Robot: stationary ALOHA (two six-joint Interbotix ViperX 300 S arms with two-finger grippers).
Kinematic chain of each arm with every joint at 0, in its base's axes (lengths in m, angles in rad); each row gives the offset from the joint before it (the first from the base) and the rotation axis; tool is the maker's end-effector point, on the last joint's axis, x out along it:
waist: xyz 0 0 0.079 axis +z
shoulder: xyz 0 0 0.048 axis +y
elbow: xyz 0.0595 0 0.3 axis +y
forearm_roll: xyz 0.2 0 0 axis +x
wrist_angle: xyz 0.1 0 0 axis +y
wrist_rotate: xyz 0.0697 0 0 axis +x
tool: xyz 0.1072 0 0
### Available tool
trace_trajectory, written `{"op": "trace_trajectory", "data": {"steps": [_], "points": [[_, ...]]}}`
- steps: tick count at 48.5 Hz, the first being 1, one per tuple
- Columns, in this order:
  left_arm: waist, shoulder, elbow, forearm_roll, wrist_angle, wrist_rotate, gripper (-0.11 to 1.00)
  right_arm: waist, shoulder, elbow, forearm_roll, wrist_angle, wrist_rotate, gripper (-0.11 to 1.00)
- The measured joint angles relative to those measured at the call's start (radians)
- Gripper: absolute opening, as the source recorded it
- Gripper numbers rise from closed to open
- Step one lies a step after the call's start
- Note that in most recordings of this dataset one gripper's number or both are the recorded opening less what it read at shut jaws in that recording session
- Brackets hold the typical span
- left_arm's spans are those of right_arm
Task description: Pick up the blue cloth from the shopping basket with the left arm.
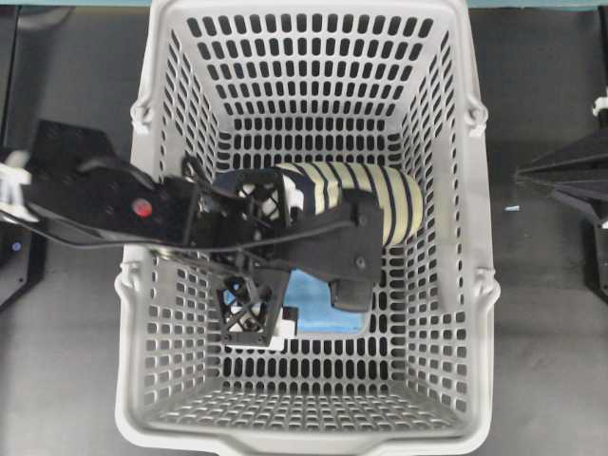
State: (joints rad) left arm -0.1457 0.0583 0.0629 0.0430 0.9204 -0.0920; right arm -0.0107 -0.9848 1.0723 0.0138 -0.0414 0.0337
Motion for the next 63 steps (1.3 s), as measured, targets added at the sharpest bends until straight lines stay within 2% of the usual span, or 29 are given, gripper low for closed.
{"op": "trace_trajectory", "data": {"steps": [18, 36, 39, 42, 52, 54, 63], "points": [[-0.003, 0.095, 0.164, -0.002, -0.25, -0.032, 0.9, 0.0, -0.002, 0.002, 0.0, -0.012, -0.002, 0.01], [-0.002, 0.095, 0.196, -0.002, -0.295, -0.021, 0.86, 0.0, -0.003, 0.006, 0.0, -0.025, 0.002, 0.01], [-0.003, 0.094, 0.196, -0.002, -0.295, -0.014, 0.81, 0.0, -0.003, 0.006, 0.0, -0.026, 0.002, 0.01], [-0.003, 0.095, 0.198, -0.002, -0.295, -0.009, 0.7, 0.0, -0.003, 0.006, 0.0, -0.025, 0.002, 0.01], [-0.005, 0.094, 0.199, -0.002, -0.293, -0.008, 0.17, 0.0, -0.005, 0.006, 0.0, -0.035, 0.002, 0.01], [-0.005, 0.091, 0.199, -0.002, -0.291, -0.006, 0.13, 0.0, -0.005, 0.006, 0.0, -0.04, 0.002, 0.01], [-0.005, 0.055, 0.166, 0.0, -0.245, -0.009, 0.13, 0.0, -0.005, 0.012, 0.0, -0.044, 0.002, 0.01]]}}
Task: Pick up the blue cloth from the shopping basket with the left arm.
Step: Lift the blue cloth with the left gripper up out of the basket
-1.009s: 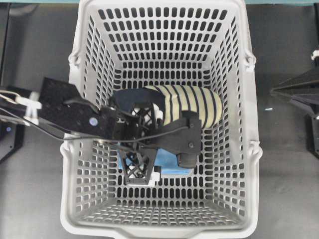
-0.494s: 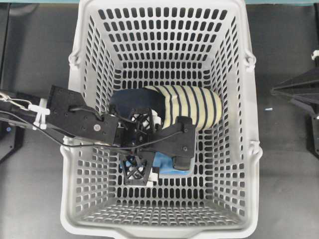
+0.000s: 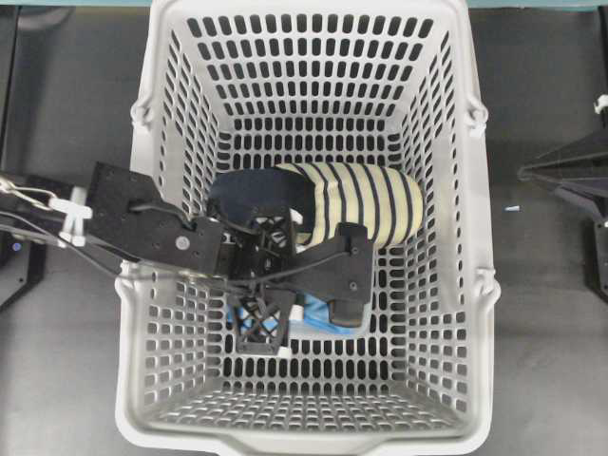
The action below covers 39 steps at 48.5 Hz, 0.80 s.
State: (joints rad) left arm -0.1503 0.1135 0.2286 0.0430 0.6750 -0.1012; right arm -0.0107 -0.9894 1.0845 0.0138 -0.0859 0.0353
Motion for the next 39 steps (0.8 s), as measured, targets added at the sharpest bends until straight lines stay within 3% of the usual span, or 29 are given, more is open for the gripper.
{"op": "trace_trajectory", "data": {"steps": [7, 25, 31, 39], "points": [[-0.002, -0.058, -0.1, 0.0, 0.112, 0.002, 0.13, 0.0, -0.002, 0.002, 0.0, -0.002, 0.0, 0.01], [0.002, -0.086, -0.534, -0.002, 0.528, 0.002, 0.13, 0.0, -0.003, 0.008, 0.0, -0.002, 0.002, 0.01], [0.006, -0.043, -0.615, -0.002, 0.623, 0.002, 0.13, 0.0, -0.003, 0.011, 0.0, -0.003, 0.006, 0.01], [0.008, -0.012, -0.666, 0.0, 0.646, 0.002, 0.13, 0.002, -0.003, 0.014, 0.0, -0.005, 0.021, 0.01]]}}
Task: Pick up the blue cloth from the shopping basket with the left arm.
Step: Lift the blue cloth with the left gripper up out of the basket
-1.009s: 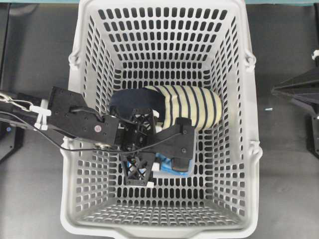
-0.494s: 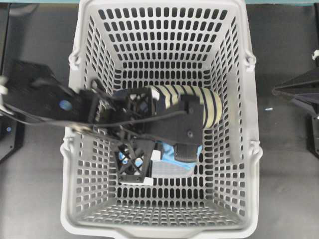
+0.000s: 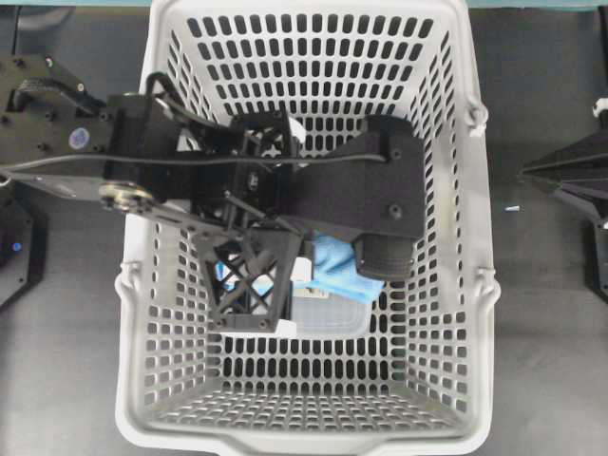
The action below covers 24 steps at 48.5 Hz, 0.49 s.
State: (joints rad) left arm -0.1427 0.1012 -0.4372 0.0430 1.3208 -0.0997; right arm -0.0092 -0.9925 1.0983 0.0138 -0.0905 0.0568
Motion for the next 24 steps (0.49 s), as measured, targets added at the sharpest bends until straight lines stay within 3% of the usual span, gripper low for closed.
{"op": "trace_trajectory", "data": {"steps": [24], "points": [[0.034, 0.003, -0.015, 0.0, 0.009, -0.002, 0.13, -0.002, 0.0, 0.008, 0.0, -0.008, 0.002, 0.01]]}}
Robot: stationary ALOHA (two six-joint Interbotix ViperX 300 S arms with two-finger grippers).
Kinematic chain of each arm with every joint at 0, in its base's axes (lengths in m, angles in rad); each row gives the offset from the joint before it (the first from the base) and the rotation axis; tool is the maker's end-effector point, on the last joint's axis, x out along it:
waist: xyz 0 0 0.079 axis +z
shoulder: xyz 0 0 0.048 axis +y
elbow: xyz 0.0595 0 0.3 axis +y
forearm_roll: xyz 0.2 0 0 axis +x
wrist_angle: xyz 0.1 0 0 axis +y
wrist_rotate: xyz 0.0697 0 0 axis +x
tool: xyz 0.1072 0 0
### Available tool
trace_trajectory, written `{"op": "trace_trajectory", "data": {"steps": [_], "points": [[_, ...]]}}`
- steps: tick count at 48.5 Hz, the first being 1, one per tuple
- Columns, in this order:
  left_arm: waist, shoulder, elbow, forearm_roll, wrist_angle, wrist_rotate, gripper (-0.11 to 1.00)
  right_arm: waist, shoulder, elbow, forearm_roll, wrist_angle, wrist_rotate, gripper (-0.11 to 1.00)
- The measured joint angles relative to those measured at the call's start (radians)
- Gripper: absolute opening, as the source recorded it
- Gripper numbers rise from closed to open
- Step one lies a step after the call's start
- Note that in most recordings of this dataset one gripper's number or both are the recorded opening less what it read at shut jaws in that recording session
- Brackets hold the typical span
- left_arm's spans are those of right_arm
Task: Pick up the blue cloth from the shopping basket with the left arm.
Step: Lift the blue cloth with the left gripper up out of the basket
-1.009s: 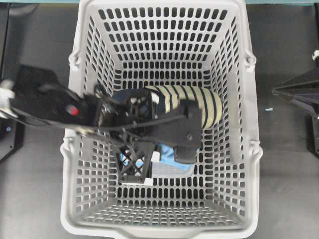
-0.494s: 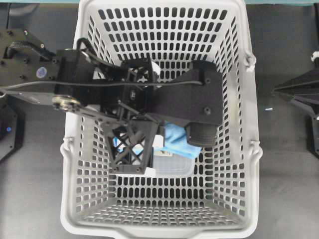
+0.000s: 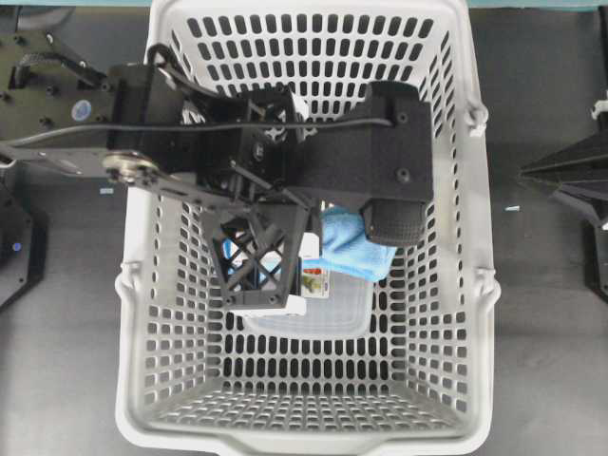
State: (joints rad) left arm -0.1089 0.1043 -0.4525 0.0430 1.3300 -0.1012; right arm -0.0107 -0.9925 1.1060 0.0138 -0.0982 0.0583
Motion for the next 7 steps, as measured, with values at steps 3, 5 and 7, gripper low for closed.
{"op": "trace_trajectory", "data": {"steps": [3, 5, 7], "points": [[-0.002, 0.0, 0.0, 0.0, 0.002, 0.0, 0.13, 0.0, 0.0, 0.0, 0.0, 0.0, 0.0, 0.01], [-0.002, 0.0, 0.0, -0.002, 0.002, -0.003, 0.13, 0.0, 0.0, 0.0, 0.0, -0.002, 0.0, 0.01], [0.0, 0.0, 0.0, 0.0, 0.002, -0.005, 0.13, 0.0, 0.0, 0.0, 0.0, 0.0, -0.002, 0.01]]}}
